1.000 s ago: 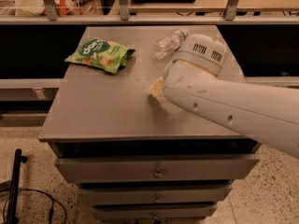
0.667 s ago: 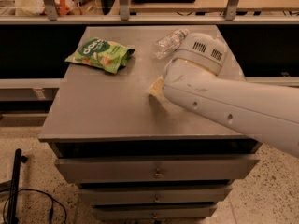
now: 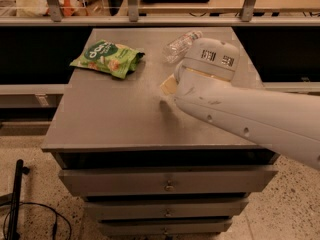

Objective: Pick water bottle

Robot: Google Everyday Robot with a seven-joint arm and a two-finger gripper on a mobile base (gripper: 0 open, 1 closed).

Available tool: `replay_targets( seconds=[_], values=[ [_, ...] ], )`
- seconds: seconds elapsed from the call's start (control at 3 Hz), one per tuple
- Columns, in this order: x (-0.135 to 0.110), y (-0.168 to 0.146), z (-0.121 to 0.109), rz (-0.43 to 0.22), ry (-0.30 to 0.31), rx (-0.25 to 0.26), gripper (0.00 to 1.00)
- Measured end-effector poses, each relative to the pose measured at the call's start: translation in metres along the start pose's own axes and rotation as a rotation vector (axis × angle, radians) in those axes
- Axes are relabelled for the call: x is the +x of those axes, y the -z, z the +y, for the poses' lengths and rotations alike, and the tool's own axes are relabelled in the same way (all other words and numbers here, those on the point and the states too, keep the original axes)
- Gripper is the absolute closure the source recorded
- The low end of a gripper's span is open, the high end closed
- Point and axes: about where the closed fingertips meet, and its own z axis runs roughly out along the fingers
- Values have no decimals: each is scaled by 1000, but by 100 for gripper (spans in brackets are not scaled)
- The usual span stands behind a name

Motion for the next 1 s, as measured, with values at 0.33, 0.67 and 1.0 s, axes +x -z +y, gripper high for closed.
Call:
replay_targets(
  seconds=[0.33,0.67,1.0],
  values=[
    [0,0,0,0,0,0,0],
    [-9,3,-4,-24,-43,24,0],
    [-32,1,-6,-99,-94,68,0]
  ],
)
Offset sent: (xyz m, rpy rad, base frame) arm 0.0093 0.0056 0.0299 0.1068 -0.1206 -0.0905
